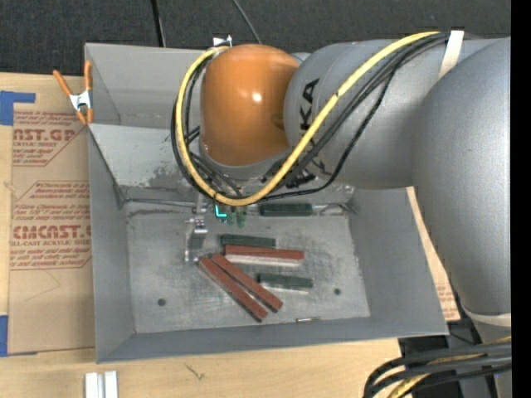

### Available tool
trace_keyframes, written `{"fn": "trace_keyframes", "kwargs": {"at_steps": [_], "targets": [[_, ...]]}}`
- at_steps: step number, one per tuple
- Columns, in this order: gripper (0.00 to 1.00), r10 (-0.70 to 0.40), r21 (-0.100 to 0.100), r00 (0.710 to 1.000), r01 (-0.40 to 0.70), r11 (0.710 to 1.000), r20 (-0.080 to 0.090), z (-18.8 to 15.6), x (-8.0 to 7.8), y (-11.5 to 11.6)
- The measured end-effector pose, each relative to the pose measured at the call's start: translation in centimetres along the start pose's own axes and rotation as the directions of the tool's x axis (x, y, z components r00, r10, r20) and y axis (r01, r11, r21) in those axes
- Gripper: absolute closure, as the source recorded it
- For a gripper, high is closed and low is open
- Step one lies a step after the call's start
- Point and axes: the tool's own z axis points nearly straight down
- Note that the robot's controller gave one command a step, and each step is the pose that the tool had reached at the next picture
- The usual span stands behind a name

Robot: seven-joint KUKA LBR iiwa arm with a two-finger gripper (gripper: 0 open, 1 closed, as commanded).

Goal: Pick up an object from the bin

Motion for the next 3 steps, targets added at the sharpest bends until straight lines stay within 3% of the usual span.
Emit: {"fn": "trace_keyframes", "kwargs": {"at_steps": [1, 2, 3], "targets": [[0.00, 0.003, -0.001, 1.000, -0.003, 1.000, 0.008, -0.4, -0.2, -0.1], [0.00, 0.104, -0.003, 0.995, -0.104, 0.995, 0.010, 6.1, 1.5, -4.1], [0.00, -0.050, 0.001, 0.999, 0.050, 0.999, 0.005, 7.8, 2.1, -7.7]]}}
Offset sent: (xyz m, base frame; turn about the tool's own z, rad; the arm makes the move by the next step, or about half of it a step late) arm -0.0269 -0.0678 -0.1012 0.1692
